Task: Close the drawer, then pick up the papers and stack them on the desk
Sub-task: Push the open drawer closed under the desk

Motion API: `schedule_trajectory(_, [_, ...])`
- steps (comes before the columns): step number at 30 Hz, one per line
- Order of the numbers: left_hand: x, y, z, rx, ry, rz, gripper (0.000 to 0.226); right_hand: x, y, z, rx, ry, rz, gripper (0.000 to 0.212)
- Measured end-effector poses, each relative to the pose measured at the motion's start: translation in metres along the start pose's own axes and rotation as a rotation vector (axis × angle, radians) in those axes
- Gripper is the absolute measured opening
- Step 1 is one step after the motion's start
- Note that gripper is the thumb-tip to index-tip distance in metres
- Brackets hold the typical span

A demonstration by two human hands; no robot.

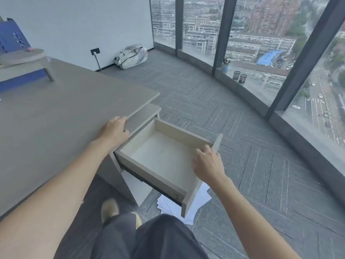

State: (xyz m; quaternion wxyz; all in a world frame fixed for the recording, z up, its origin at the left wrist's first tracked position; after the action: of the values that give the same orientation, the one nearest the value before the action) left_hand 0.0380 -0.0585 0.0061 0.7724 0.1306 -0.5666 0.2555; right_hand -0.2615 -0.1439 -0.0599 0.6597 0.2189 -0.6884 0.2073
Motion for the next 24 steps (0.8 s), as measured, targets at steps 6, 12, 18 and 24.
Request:
schedule_trajectory(6, [-0.015, -0.011, -0.016, -0.002, -0.030, -0.039, 0.056, -0.033, 0.006, 0.028, -0.293, -0.190, -0.123, 0.053])
schedule_trajectory(12, [-0.031, -0.021, -0.037, -0.045, -0.064, -0.042, 0.073, -0.066, 0.006, 0.026, -0.335, -0.317, -0.254, 0.073])
schedule_trajectory(18, [-0.027, -0.029, -0.052, -0.091, -0.095, -0.025, 0.077, -0.066, -0.003, 0.016, -0.348, -0.423, -0.237, 0.073])
schedule_trajectory(24, [-0.025, -0.033, -0.072, -0.120, -0.158, -0.102, 0.073, -0.077, -0.020, 0.012, -0.331, -0.759, -0.232, 0.032])
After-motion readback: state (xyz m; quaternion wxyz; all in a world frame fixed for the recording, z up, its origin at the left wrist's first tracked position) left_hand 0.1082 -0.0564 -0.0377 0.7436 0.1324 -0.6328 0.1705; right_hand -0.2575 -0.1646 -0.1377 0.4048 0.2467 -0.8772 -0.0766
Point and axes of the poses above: each hand's wrist, its own y-axis away from the middle knuckle, its own x-axis out of the back of the hand, z = x × y, the point moved 7 cm from there along -y, towards the middle knuckle, and after that the axes turned 6 degrees about y, right-handed, at the moved point
